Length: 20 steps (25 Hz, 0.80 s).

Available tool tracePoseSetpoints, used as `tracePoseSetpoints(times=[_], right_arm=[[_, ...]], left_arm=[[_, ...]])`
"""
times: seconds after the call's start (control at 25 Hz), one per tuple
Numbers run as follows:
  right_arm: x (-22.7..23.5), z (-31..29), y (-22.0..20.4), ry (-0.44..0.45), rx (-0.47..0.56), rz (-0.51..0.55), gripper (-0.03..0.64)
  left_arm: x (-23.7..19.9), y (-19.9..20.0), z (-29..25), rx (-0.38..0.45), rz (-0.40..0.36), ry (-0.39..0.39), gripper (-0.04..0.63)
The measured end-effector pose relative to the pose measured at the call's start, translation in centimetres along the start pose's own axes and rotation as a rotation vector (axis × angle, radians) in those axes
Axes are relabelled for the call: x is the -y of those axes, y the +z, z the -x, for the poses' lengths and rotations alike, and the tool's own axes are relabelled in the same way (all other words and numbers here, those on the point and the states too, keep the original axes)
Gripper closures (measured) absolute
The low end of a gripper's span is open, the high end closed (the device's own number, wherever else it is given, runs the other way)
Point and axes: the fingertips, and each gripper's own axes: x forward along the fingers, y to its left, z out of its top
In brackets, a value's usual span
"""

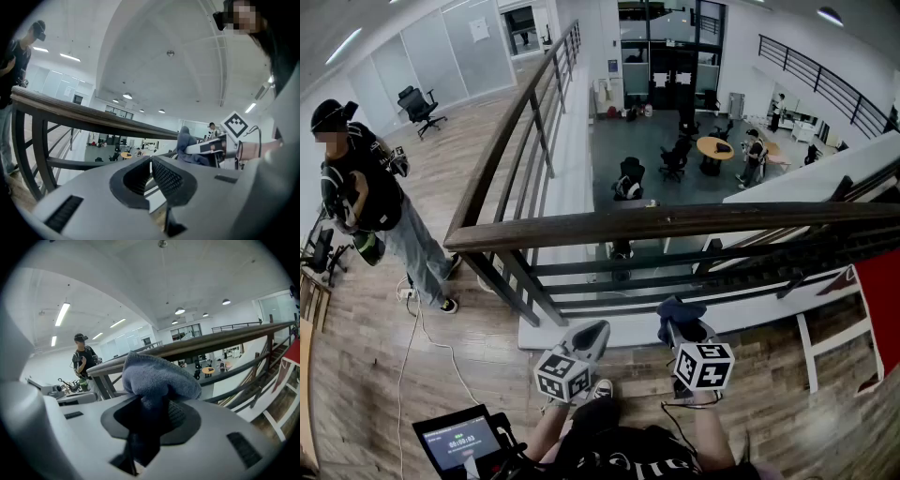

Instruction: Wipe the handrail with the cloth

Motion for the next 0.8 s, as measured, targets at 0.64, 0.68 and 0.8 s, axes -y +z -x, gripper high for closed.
tracePoseSetpoints(times=[0.64, 0.68, 0.8], right_arm=[[-17.8, -20.4, 19.1, 0.117, 0.111, 0.437, 0.508], [-19.0, -21.4, 19.1, 0.134, 0.099, 0.46, 0.508], [-21.4, -23.7, 17.8, 0.158, 0.041, 0.556, 0.508]], left_arm=[[-13.8, 2.8, -5.4, -0.021, 0.043, -0.066, 0.595], [-14.3, 2.7, -5.5, -0.024, 0.05, -0.064, 0.595], [-15.5, 2.3, -6.0, -0.029, 0.065, -0.064, 0.595]])
